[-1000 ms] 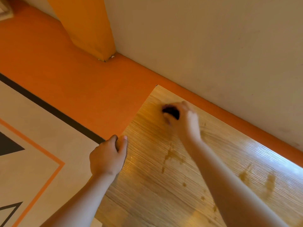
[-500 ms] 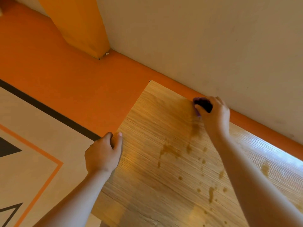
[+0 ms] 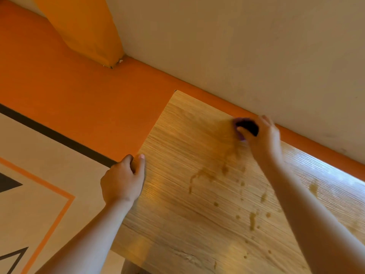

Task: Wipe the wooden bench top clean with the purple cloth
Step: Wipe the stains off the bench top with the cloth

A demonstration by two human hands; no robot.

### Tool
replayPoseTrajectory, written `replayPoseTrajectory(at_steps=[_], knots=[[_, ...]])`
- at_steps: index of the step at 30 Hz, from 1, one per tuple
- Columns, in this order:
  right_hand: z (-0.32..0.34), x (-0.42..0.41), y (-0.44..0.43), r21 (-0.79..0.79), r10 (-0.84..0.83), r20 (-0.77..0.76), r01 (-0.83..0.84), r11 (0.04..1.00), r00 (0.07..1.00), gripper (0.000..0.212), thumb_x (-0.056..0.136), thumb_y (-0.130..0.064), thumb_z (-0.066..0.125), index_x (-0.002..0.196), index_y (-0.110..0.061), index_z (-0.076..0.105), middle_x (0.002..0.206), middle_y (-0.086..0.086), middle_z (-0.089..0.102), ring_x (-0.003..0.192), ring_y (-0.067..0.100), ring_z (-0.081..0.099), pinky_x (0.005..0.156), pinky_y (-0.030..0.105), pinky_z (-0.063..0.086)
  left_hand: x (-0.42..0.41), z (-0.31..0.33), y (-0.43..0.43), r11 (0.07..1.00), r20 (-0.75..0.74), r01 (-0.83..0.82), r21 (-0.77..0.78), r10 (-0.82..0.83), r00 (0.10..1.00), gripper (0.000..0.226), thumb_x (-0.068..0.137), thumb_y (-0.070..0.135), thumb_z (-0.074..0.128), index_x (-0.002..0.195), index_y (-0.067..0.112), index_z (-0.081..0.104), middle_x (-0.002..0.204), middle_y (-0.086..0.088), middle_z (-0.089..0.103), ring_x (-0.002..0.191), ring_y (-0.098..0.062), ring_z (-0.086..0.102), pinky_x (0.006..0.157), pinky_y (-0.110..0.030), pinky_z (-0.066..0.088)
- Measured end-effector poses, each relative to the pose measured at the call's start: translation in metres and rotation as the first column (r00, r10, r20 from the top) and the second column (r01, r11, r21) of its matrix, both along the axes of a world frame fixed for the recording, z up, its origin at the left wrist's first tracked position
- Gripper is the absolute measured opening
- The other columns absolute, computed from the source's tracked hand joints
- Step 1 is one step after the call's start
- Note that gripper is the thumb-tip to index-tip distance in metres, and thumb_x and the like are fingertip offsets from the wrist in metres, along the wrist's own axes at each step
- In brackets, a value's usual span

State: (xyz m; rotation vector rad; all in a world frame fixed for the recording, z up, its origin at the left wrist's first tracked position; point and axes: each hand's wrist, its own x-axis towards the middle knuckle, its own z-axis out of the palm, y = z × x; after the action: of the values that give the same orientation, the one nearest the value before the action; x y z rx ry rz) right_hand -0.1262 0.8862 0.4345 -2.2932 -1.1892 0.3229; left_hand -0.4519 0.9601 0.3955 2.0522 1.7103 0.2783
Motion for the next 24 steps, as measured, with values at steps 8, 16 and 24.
replayPoseTrajectory(at_steps=[8, 16, 24], knots=[[-0.007, -0.059, -0.015, 0.030, 0.029, -0.042, -0.028, 0.999, 0.999, 0.027, 0.081, -0.019, 0.071, 0.108, -0.021, 0.067, 0.101, -0.006, 0.056, 0.087, 0.010, 0.055, 0.076, 0.020, 0.049, 0.000, 0.001, 0.001, 1.000, -0.010, -0.004, -0.011, 0.004, 1.000, 0.052, 0.096, 0.056, 0.031, 0.063, 0.021, 0.049, 0.049, 0.002, 0.051, 0.043, -0.019, 0.049, 0.044, -0.025, 0.036], [-0.008, -0.129, -0.048, 0.065, 0.411, -0.174, -0.407, 0.911, 0.895, 0.035, 0.074, -0.014, 0.078, 0.107, -0.020, 0.067, 0.095, -0.005, 0.059, 0.091, 0.012, 0.055, 0.079, 0.028, 0.053, 0.002, 0.005, 0.000, 1.000, -0.012, -0.006, -0.023, 0.006, 1.000, 0.048, 0.097, 0.051, 0.033, 0.062, 0.021, 0.048, 0.049, 0.000, 0.050, 0.043, -0.020, 0.048, 0.045, -0.025, 0.032], [-0.005, 0.003, -0.007, 0.017, 0.049, -0.029, -0.049, 0.999, 0.998, 0.027, 0.081, -0.014, 0.071, 0.107, -0.014, 0.066, 0.102, -0.001, 0.057, 0.095, 0.016, 0.057, 0.085, 0.039, 0.053, 0.003, 0.005, 0.000, 0.999, -0.030, -0.048, -0.008, 0.048, 0.998, 0.048, 0.096, 0.048, 0.038, 0.061, 0.018, 0.049, 0.050, 0.000, 0.050, 0.044, -0.020, 0.047, 0.045, -0.024, 0.025]])
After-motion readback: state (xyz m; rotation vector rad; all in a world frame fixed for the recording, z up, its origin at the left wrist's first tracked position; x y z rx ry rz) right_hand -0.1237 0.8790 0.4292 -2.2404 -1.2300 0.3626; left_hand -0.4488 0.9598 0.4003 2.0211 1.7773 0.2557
